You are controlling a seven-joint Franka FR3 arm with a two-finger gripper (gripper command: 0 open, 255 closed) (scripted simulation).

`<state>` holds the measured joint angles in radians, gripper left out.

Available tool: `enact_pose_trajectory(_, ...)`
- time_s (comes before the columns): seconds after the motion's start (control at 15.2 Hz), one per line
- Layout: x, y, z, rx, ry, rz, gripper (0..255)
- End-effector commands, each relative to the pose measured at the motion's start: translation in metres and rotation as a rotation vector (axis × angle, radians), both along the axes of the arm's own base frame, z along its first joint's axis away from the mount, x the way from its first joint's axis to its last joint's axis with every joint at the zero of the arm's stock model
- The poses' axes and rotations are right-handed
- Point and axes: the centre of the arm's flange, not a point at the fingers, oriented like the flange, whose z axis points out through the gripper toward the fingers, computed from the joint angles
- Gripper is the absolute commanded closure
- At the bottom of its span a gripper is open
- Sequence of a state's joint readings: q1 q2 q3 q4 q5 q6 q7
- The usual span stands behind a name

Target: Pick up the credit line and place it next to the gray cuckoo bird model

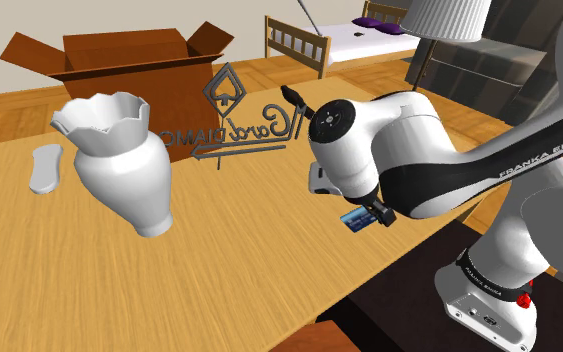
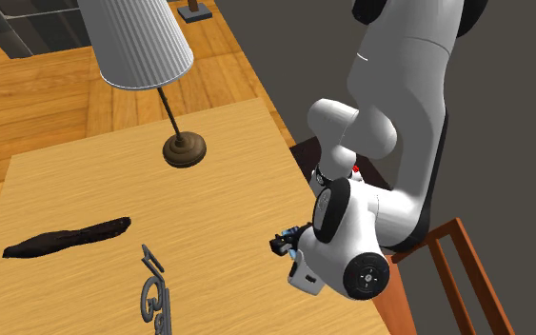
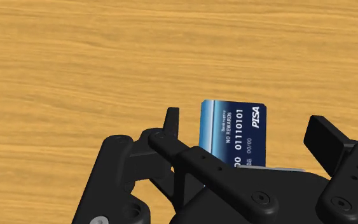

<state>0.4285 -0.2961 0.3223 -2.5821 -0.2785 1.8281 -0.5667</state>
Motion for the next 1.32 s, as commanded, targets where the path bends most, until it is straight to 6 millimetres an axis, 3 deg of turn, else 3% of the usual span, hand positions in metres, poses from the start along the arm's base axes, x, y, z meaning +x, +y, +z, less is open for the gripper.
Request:
enact_pose_trajectory(0.0,-0.0007,-0.0051,-0.0099,0.0,0.0,0.001,0)
enact_pose_trajectory(0.07,-0.0015,-0.0097,-0.0169,0.0,0.0,0.001,0)
enact_pose_trajectory(0.59,-0.0014,-0.0097,-0.0168,0.0,0.0,0.001,0)
enact_pose_trajectory(0.66,-0.0014,-0.0097,-0.0168,0.0,0.0,0.001,255)
enact_pose_trajectory(1.25,-0.0015,-0.0097,-0.0169,0.0,0.0,0.001,255)
